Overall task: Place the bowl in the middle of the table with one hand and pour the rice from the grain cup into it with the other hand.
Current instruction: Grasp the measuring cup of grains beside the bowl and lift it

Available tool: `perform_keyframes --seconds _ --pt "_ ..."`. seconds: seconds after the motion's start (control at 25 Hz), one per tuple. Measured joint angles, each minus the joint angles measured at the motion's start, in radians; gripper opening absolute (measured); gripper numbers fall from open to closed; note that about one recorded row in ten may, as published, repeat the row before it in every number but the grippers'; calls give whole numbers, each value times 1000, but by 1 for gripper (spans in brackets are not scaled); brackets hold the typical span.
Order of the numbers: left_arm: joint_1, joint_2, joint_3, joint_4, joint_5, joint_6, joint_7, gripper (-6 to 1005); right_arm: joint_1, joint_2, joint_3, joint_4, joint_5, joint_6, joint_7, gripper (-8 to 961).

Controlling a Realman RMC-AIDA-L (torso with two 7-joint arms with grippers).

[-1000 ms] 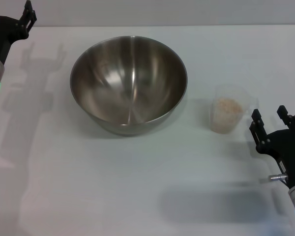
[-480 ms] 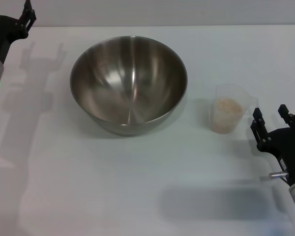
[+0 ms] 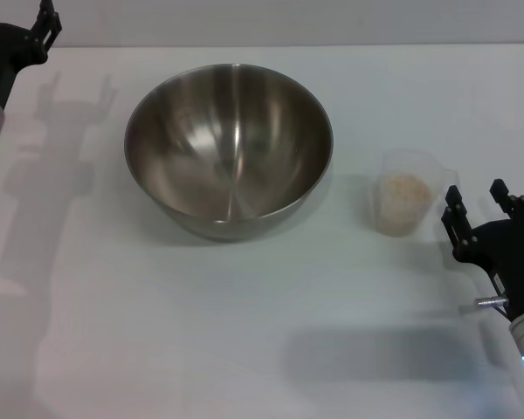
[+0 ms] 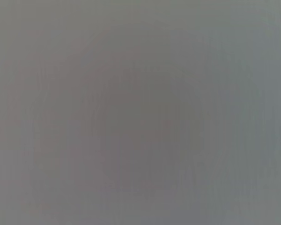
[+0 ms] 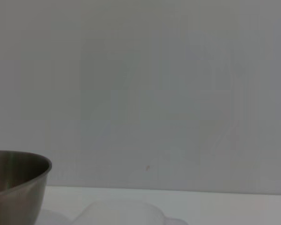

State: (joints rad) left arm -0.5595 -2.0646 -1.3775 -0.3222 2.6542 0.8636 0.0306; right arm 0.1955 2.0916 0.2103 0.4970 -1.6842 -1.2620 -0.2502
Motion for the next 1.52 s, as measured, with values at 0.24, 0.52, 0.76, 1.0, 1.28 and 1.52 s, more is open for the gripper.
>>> perform_keyframes --seconds 0.24,0.52,0.76,1.0,1.28,1.52 --pt "-3 0 0 -1 -1 0 12 829 16 0 3 -13 0 15 12 567" --pt "-7 0 -2 -5 -4 -4 38 829 32 1 4 -42 0 26 53 568" --pt "-7 0 -2 -10 -4 -5 38 829 45 1 18 -51 0 41 54 568" --pt "-10 -1 -2 -11 -4 -4 38 829 60 0 26 -62 0 50 54 567" --pt "-10 -2 -2 -6 -4 0 38 829 70 -1 26 -67 0 51 54 568" --pt "-6 -2 -2 -8 -4 1 38 829 64 -1 43 -72 0 31 41 548"
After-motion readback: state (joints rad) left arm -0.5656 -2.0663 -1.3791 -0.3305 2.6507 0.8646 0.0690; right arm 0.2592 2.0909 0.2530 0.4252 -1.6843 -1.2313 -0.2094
